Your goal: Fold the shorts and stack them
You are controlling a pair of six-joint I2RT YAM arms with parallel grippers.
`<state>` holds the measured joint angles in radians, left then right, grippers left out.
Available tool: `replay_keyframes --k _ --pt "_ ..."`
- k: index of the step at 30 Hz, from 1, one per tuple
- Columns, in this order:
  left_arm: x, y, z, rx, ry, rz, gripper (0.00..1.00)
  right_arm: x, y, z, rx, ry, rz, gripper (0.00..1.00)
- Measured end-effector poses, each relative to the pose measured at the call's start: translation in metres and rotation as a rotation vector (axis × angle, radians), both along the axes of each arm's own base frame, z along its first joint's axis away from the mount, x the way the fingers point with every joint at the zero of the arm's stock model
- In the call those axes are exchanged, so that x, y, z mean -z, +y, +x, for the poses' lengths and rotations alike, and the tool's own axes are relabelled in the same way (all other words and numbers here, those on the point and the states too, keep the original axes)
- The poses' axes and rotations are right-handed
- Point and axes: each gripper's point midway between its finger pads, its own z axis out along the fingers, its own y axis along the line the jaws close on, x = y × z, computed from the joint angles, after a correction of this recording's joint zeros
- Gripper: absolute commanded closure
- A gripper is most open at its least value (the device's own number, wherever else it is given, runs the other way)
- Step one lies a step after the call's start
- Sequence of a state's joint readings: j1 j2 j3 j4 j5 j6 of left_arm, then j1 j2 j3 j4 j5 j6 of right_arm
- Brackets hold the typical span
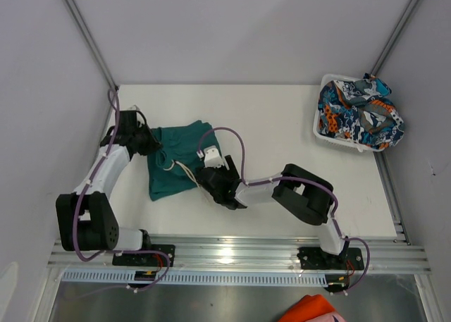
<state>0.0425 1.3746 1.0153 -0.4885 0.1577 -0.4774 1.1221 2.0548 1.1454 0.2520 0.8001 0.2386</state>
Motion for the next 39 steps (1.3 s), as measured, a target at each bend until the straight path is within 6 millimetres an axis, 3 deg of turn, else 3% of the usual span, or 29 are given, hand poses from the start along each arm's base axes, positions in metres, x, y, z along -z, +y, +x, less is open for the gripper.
replay_keyframes --k 6,9,13,17,19,20,21,23,24,27,33,39 --pt "0.041 0.007 -0.027 -0.079 0.026 -0.008 1.0 0.001 0.001 0.003 0.011 0.006 0.008 0.14" --pt "0.049 0.016 -0.041 -0.125 0.032 0.001 1.0 0.001 0.0 0.005 0.018 0.01 0.018 0.15" --pt "0.047 0.031 -0.033 -0.172 0.0 0.0 0.99 0.001 0.0 0.005 0.019 0.014 0.027 0.15" --pt "0.053 0.034 -0.028 -0.179 0.006 -0.003 0.96 0.002 0.0 0.006 0.02 0.016 0.032 0.15" --pt "0.057 0.035 -0.029 -0.183 0.006 0.002 0.81 0.002 0.0 0.006 0.022 0.017 0.035 0.15" --pt "0.06 0.036 -0.03 -0.186 0.007 0.005 0.7 0.002 0.0 0.006 0.021 0.019 0.037 0.15" --pt "0.062 0.037 -0.031 -0.19 0.009 0.008 0.52 0.002 0.001 0.006 0.02 0.02 0.038 0.15" --pt "0.068 0.041 -0.036 -0.204 0.014 0.03 0.36 0.002 0.0 0.007 0.021 0.02 0.04 0.15" --pt "0.071 0.044 -0.04 -0.22 0.021 0.044 0.23 0.002 0.0 0.007 0.021 0.021 0.04 0.15" --pt "0.075 0.055 -0.049 -0.271 0.027 0.082 0.14 0.002 0.001 0.007 0.021 0.022 0.042 0.14" --pt "0.067 0.067 -0.05 -0.323 -0.002 0.116 0.11 0.002 -0.002 0.001 -0.002 0.031 0.061 0.12" --pt "0.06 0.068 -0.045 -0.33 -0.019 0.111 0.12 -0.003 -0.018 -0.03 -0.073 0.068 0.049 0.1"
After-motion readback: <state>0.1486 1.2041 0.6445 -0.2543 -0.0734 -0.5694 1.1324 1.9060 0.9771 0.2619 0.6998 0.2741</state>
